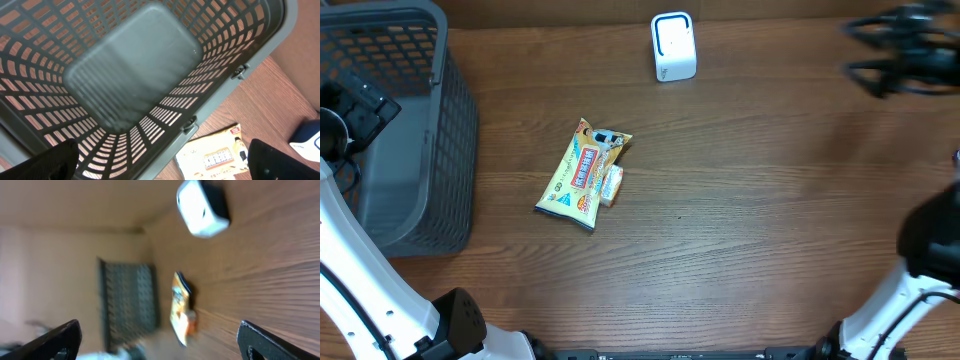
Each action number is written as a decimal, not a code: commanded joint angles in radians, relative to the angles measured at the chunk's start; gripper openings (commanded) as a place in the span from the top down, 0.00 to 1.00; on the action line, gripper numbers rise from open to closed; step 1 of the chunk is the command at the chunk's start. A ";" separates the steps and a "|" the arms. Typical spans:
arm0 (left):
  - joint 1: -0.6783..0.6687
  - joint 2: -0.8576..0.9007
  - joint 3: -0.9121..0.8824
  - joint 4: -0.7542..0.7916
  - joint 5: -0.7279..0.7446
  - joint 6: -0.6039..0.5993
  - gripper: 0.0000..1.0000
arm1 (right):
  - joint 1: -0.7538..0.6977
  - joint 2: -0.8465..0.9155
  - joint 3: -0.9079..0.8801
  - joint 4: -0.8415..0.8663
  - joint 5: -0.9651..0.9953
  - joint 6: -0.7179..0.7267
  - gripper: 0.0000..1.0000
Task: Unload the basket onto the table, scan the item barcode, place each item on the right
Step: 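Reach the right gripper back to the yellow wet-wipe pack, then grasp the yellow wipe pack with the right gripper and lift it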
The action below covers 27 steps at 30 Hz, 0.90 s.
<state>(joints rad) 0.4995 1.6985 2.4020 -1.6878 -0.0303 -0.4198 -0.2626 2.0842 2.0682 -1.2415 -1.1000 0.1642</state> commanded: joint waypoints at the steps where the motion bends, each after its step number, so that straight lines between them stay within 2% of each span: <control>1: 0.004 0.001 0.003 -0.002 0.005 -0.010 0.00 | 0.195 -0.008 0.019 0.017 0.226 -0.030 0.00; 4: 0.004 0.001 0.003 -0.002 0.005 -0.010 0.00 | 0.367 0.027 0.018 0.051 0.373 -0.019 0.00; 12: 0.004 0.001 0.003 -0.002 0.005 -0.010 0.00 | 0.703 0.161 0.018 0.162 0.679 0.204 0.00; 17: 0.004 0.001 0.003 -0.002 0.005 -0.010 0.00 | 0.793 0.234 0.018 0.212 0.748 0.303 0.00; 27: 0.004 0.001 0.003 -0.002 0.005 -0.010 0.00 | 0.882 0.315 0.007 0.343 0.738 0.332 0.00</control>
<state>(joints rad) 0.4995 1.6985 2.4020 -1.6878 -0.0303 -0.4198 0.5949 2.3699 2.0686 -0.9188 -0.3763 0.4644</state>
